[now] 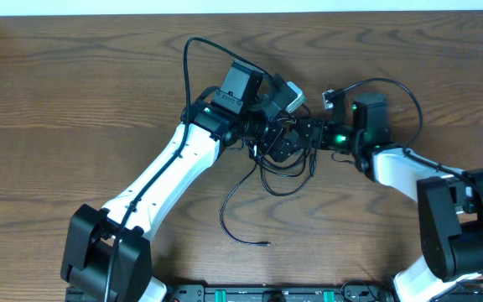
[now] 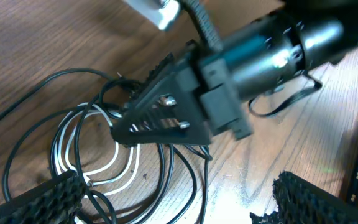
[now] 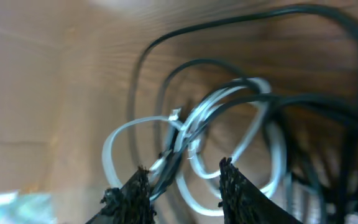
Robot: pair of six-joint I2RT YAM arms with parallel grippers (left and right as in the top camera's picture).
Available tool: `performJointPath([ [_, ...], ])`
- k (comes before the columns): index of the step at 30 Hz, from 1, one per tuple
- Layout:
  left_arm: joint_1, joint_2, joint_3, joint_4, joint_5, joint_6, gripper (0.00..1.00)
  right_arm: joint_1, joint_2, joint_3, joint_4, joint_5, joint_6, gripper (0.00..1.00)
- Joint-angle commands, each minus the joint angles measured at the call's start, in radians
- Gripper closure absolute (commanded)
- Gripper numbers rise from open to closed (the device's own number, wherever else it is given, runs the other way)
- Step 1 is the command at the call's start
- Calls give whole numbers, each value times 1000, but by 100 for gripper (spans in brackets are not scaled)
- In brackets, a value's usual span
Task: Untangle cables
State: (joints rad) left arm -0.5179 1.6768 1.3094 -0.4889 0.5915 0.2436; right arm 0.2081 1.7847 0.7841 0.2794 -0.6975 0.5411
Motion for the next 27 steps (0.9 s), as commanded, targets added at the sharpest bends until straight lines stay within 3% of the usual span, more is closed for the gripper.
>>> performJointPath([
  [1, 4, 3, 3, 1, -9, 7, 2, 40, -16, 2, -9, 251, 36, 68],
  [8, 4, 3, 3, 1, -9, 7, 2, 62, -16, 2, -10, 407, 94, 69],
  [27, 4, 3, 3, 1, -9, 7, 2, 95, -15, 2, 5, 487, 117, 71],
])
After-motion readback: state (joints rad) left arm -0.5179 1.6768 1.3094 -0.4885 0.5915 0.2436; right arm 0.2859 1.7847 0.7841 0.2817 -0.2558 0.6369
